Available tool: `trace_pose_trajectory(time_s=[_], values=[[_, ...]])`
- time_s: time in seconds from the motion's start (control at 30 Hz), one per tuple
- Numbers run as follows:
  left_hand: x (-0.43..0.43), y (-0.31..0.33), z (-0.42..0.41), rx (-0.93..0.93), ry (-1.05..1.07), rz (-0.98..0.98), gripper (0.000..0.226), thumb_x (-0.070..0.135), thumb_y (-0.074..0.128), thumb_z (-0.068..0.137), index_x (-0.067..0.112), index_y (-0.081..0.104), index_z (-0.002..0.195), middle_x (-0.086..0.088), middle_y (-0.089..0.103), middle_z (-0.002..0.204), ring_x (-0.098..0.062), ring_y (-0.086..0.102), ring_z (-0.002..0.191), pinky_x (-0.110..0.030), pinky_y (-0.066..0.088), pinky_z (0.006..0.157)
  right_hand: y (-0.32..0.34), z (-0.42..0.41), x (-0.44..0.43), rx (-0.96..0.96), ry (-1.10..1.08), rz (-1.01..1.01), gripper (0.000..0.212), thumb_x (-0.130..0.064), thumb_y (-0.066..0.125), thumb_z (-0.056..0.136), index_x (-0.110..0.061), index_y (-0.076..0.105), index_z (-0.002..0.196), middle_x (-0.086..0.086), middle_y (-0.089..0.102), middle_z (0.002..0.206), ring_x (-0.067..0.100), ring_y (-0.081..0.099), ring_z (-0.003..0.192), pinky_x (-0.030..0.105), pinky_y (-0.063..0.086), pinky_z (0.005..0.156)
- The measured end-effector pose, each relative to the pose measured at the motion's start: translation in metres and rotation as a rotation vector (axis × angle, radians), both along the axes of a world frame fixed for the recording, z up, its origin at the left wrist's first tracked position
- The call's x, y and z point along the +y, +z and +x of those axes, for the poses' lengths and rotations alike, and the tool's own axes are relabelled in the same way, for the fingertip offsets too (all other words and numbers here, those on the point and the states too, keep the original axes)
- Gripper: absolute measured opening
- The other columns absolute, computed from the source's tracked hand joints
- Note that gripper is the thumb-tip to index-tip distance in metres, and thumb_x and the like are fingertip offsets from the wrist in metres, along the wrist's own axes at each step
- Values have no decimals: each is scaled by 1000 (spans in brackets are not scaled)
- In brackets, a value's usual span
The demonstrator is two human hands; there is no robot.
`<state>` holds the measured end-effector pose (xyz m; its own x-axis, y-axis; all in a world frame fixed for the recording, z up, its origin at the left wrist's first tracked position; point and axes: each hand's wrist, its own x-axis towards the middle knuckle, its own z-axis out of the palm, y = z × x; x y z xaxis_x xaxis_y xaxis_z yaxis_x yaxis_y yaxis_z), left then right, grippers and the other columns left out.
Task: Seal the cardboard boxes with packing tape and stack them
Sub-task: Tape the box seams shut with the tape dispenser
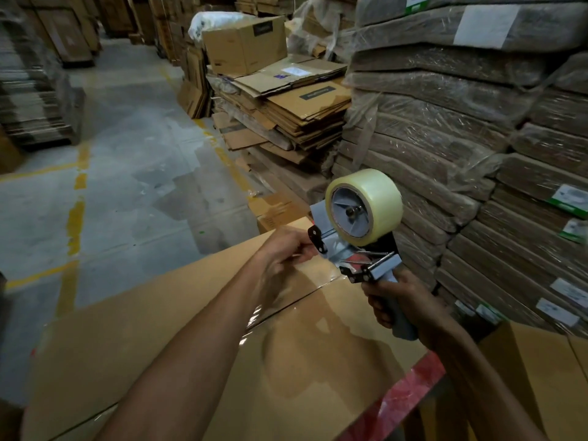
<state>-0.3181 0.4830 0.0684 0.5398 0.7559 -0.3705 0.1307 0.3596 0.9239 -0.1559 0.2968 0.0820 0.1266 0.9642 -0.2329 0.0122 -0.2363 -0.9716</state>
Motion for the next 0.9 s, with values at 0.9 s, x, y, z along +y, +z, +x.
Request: trace_pose_trajectory(time_s=[0.9], values=[[125,-49,45,375,261,314,24,21,69,94,6,66,76,-7,61,70,-14,49,58,-24,36,52,-58,22,49,64,-176,-100,17,-31,69,56,-17,60,60,10,49,56,21,40,45,29,32,46]])
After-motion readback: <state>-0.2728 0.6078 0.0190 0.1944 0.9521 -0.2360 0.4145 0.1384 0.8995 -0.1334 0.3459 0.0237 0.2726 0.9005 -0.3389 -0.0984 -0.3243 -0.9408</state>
